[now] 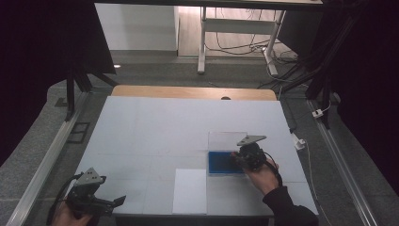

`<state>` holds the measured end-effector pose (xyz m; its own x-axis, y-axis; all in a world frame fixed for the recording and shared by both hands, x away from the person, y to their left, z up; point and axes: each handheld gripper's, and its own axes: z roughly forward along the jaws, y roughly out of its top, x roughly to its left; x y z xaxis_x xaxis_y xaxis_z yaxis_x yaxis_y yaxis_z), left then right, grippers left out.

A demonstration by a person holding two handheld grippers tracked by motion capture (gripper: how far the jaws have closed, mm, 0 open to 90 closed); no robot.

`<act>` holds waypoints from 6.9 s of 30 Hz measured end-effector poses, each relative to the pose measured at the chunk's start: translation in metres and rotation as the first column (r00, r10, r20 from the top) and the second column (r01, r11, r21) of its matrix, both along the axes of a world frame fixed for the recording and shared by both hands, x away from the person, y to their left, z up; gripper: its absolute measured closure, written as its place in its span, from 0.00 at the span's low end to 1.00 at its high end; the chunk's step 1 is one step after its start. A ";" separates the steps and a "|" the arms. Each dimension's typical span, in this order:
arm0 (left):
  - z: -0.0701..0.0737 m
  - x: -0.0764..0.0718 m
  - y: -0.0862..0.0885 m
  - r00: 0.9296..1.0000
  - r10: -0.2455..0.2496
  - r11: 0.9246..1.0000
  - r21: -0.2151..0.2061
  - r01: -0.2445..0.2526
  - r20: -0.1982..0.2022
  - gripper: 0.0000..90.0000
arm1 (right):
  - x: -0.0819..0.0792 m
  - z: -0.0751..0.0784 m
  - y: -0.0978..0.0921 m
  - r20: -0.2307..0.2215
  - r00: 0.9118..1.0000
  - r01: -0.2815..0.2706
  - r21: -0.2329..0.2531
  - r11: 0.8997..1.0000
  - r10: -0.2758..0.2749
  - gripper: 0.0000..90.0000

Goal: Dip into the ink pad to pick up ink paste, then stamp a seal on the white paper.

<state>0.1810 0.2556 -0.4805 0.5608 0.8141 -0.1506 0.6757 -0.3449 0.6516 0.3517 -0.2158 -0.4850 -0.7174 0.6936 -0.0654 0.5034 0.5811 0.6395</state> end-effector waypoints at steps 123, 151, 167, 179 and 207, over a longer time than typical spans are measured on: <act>0.000 0.001 0.002 1.000 0.011 1.000 -0.012 -0.011 -0.008 0.00 | -0.013 -0.002 0.030 0.001 0.991 -0.137 0.033 0.990 0.137 0.89; 0.000 0.001 0.002 1.000 0.009 1.000 -0.013 -0.009 -0.006 0.00 | -0.013 0.008 0.023 -0.001 0.992 -0.122 0.089 0.989 0.122 0.88; 0.000 0.001 0.002 1.000 0.008 1.000 -0.011 -0.008 -0.005 0.00 | -0.027 0.021 0.029 0.012 0.983 -0.184 0.126 0.975 0.183 0.88; 0.000 0.001 0.002 1.000 0.008 1.000 -0.011 -0.008 -0.006 0.00 | -0.038 0.026 0.038 0.016 0.971 -0.240 0.136 0.961 0.240 0.89; 0.000 0.001 0.001 1.000 0.008 1.000 -0.010 -0.008 -0.006 0.00 | -0.051 0.025 0.064 0.015 0.949 -0.315 0.130 0.940 0.316 0.88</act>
<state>0.1817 0.2571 -0.4808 0.5534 0.8170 -0.1617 0.6821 -0.3332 0.6510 0.3007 -0.1517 -0.4604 -0.9009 0.4338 0.0147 0.3118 0.6233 0.7171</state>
